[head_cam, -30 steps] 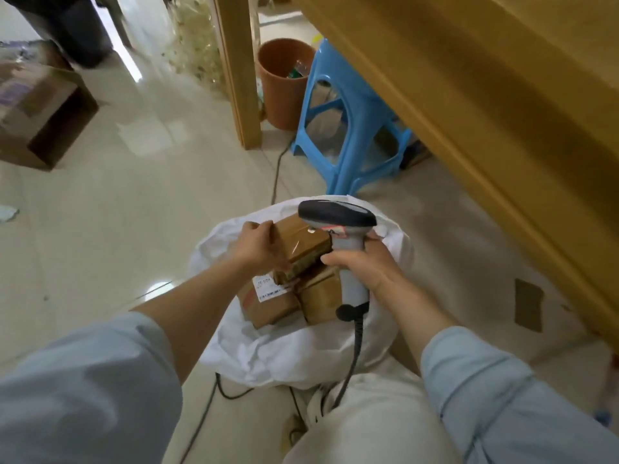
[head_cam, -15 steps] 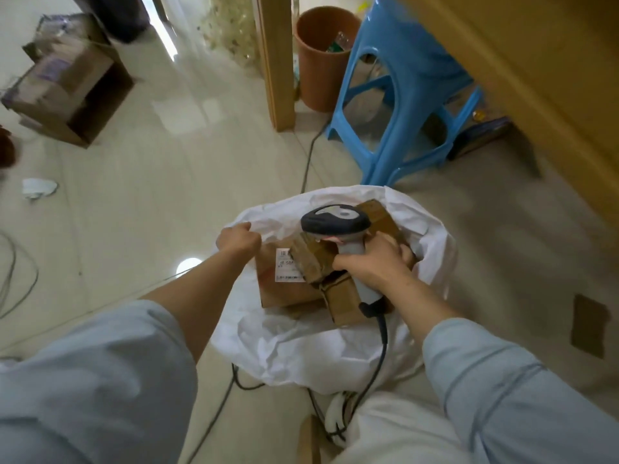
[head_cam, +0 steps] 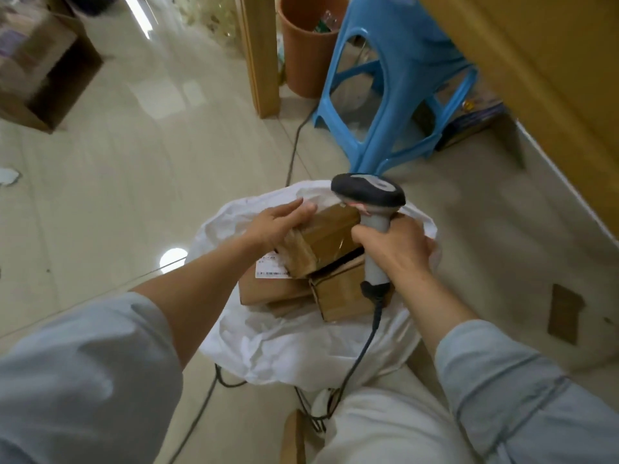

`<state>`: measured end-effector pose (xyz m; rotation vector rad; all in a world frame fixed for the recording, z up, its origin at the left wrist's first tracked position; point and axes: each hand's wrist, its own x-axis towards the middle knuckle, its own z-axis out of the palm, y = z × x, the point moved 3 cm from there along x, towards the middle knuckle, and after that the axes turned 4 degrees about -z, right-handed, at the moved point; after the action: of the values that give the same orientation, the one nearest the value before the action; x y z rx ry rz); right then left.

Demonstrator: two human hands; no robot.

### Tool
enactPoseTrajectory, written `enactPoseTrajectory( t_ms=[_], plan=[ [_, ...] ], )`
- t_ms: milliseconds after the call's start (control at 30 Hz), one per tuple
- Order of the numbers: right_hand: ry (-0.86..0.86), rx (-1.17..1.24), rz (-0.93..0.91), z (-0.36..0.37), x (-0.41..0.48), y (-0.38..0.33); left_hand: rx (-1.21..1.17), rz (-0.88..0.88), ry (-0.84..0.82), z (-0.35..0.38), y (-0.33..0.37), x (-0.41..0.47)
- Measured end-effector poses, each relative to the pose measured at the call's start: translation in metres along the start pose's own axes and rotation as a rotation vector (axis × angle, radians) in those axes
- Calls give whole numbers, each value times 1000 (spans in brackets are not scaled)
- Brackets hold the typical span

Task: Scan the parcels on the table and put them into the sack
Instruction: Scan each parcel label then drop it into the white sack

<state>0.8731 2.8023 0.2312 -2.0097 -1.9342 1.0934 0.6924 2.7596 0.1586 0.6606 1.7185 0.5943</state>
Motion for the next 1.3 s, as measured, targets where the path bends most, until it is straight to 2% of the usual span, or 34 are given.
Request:
enactPoseTrajectory(
  t_ms=[100,200,267,333,533,700,833,900,1000,1100,1300],
  plan=[
    [178,-53,47,-27,-1,8,11,21,-13,7,3,3],
    [137,-77,205,-41,3,25,86,42,-1,14,4,1],
    [87,-8,347,-43,8,40,116,46,14,19,4,-2],
    [62,117,406,-41,10,51,143,56,7,23,5,-2],
    [46,298,283,-41,8,41,216,61,-4,35,11,-6],
    [51,420,64,-47,-4,23,218,29,39,44,15,-7],
    [-103,282,-11,-34,-12,23,202,16,19,53,23,-10],
    [-159,223,-36,-23,-14,23,89,-1,18,51,21,-10],
    [-210,132,-40,-5,-11,20,-151,-83,203,26,1,-5],
    [-185,-20,-26,17,-2,17,-67,-228,424,-13,-38,2],
    [-43,-165,-66,43,13,-3,7,-468,464,-46,-103,17]
  ],
)
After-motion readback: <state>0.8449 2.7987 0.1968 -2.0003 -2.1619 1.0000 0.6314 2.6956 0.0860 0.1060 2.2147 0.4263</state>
